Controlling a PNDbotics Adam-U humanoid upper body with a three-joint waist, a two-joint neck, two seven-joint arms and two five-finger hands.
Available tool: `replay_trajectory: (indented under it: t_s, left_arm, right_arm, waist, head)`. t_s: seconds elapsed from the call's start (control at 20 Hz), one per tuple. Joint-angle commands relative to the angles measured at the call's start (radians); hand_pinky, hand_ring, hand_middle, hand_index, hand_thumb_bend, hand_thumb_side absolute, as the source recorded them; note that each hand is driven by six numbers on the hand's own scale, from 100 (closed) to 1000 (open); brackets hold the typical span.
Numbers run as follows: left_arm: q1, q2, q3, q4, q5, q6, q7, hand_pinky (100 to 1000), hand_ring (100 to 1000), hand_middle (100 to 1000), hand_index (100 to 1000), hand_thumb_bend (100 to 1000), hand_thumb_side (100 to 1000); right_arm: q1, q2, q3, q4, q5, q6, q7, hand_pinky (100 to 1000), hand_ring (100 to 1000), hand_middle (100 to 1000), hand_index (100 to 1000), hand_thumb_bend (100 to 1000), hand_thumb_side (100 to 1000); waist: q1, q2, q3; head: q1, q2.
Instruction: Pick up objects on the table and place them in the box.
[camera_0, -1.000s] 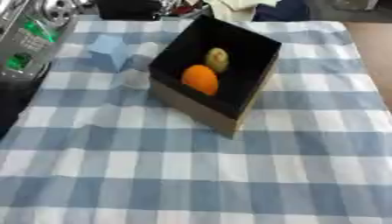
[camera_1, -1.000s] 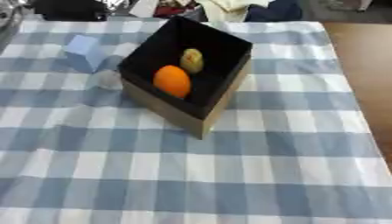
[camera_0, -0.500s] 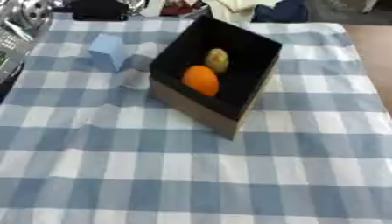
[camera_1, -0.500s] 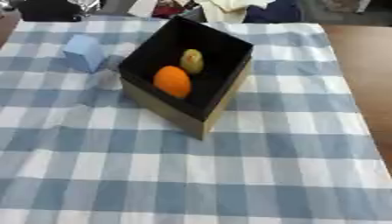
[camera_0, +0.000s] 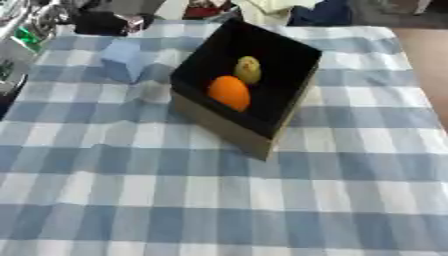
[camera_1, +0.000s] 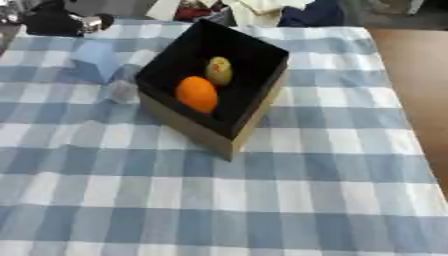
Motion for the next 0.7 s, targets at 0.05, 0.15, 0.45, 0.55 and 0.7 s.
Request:
replay_trajectory:
  t_s: [0.05, 0.15, 0.45, 0.55, 0.7]
  left_arm:
    - [-0.014, 0.016, 0.018, 0.03, -0.023, -0.001, -0.044, 756, 881, 829, 957, 506, 1000]
    - [-0.013, 0.013, 0.017, 0.043, -0.033, -0.003, -0.059, 766, 891, 838, 964, 531, 1000]
    - [0.0, 0.002, 0.017, 0.083, -0.013, 0.007, -0.093, 794, 916, 867, 1000, 644, 1000]
    - [0.004, 0.0, 0.019, 0.096, -0.002, 0.016, -0.092, 793, 916, 867, 1000, 673, 1000]
    - [0.01, -0.003, 0.017, 0.112, 0.011, 0.029, -0.087, 796, 920, 869, 1000, 698, 1000]
  right_arm:
    - [-0.013, -0.028, -0.008, -0.014, -0.001, 0.002, 0.0, 973, 958, 795, 873, 100, 725]
    - [-0.012, -0.027, -0.009, -0.014, -0.001, 0.003, 0.0, 973, 958, 795, 873, 100, 725]
    - [-0.007, -0.025, -0.01, -0.014, -0.002, 0.006, 0.001, 974, 958, 794, 872, 100, 725]
    - [-0.005, -0.024, -0.01, -0.014, -0.003, 0.007, 0.002, 974, 959, 794, 872, 100, 726]
    - [-0.002, -0.024, -0.011, -0.014, -0.003, 0.008, 0.003, 974, 959, 794, 871, 100, 727]
  waist:
    - [0.002, -0.02, -0.001]
    - [0.002, -0.02, 0.0]
    - [0.001, -0.022, 0.003]
    - [0.001, -0.023, 0.005]
    - [0.001, -0.023, 0.008]
  head:
    - [0.004, -0.012]
    - [0.006, -0.012]
    - [0.007, -0.012]
    - [0.007, -0.012]
    - [0.007, -0.011]
